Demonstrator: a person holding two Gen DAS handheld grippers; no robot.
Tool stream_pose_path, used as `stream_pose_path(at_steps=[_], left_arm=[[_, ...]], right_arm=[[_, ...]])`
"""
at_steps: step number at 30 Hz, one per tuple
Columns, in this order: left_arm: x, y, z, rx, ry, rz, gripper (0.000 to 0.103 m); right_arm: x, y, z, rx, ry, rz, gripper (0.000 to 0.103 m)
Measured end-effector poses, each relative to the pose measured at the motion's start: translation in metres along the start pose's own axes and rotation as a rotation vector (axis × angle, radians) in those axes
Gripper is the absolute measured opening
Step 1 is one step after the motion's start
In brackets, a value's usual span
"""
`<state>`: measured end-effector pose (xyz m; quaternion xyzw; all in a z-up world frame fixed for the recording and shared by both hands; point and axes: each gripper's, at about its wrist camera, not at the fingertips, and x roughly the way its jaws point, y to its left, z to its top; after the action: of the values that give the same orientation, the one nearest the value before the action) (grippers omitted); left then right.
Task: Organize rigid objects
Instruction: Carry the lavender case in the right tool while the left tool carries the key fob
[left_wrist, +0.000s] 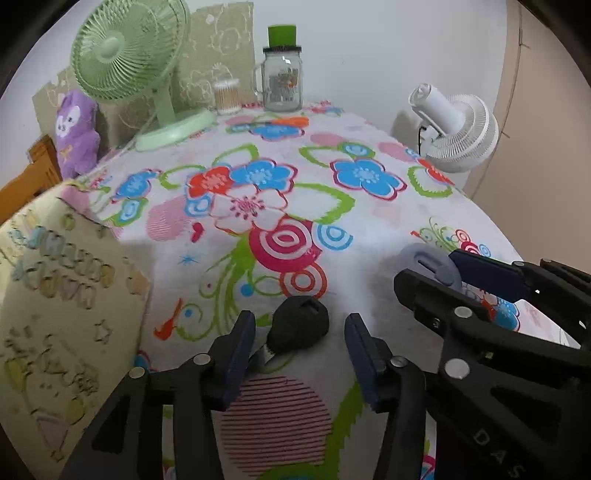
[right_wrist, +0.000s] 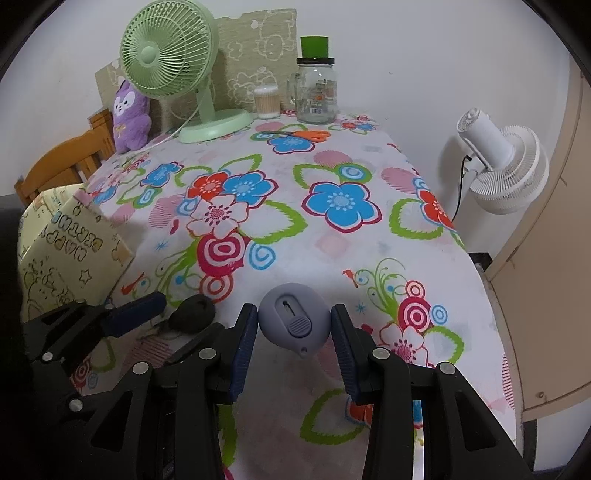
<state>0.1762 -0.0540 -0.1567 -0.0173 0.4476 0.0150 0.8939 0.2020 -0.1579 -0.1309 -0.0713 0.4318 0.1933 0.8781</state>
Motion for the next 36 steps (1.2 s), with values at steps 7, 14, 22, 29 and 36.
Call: stream_pose_path(at_steps=[7, 14, 22, 29, 36], left_arm=[[-0.003, -0.004, 0.001, 0.028, 0.001, -0.017, 0.033], [-0.017, -0.006, -0.005, 0.033, -0.014, -0.028, 0.033], [-0.044, -0.004, -0.013, 0.041, -0.046, -0.029, 0.033], [-0.068, -0.005, -0.017, 0.056, -0.074, -0.030, 0.033], [-0.089, -0.006, -0.022, 0.068, -0.094, -0.035, 0.033]], right_arm=[[0.001, -0.002, 0.000, 0.019, 0.007, 0.006, 0.044], [-0.010, 0.003, -0.005, 0.028, -0.001, 0.000, 0.044], [-0.034, 0.014, -0.009, 0.019, -0.030, -0.016, 0.044], [-0.060, 0.024, -0.012, 0.020, -0.059, -0.040, 0.044], [-0.080, 0.032, -0.015, 0.020, -0.075, -0.079, 0.044]])
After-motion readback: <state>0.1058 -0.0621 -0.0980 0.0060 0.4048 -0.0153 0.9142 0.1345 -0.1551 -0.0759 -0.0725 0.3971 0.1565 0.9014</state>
